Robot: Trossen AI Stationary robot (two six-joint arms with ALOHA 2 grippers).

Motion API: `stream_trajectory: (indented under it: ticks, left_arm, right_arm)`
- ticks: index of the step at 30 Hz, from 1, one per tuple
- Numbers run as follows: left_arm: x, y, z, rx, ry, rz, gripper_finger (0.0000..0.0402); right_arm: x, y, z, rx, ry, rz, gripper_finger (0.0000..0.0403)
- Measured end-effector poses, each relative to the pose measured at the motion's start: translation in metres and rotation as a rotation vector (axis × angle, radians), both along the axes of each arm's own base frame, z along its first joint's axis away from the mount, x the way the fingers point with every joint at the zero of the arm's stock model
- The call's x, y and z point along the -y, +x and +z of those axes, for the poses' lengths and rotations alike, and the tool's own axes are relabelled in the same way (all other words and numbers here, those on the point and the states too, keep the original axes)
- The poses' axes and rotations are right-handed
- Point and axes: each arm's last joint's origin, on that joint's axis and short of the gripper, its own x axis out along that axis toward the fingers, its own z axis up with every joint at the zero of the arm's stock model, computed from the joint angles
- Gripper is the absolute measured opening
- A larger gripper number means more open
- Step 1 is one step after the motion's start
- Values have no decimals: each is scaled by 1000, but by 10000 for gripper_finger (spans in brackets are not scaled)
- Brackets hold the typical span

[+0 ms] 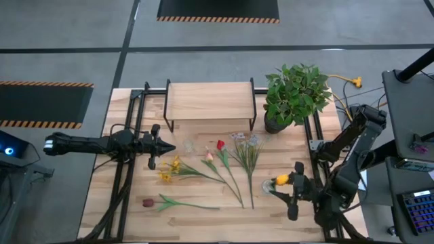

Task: Pick and place flowers into a vace then onto a shelf
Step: Put the white flowers into the right transparent vase

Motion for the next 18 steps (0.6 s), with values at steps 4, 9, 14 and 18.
stream_trajectory:
  ticks: [4, 9, 14, 18]
  left_arm:
    - [0, 0, 0, -1, 0, 0, 0]
    - [0, 0, 0, -1, 0, 0, 0]
    - [0, 0, 0, -1, 0, 0, 0]
    - [0, 0, 0, -1, 0, 0, 0]
  right_arm:
    - [6, -4, 10, 11, 11, 17, 207]
    - [12, -8, 18, 9, 26, 44, 210]
    - [14, -10, 22, -18, 37, 88, 229]
    - [17, -13, 26, -44, 91, 130, 243]
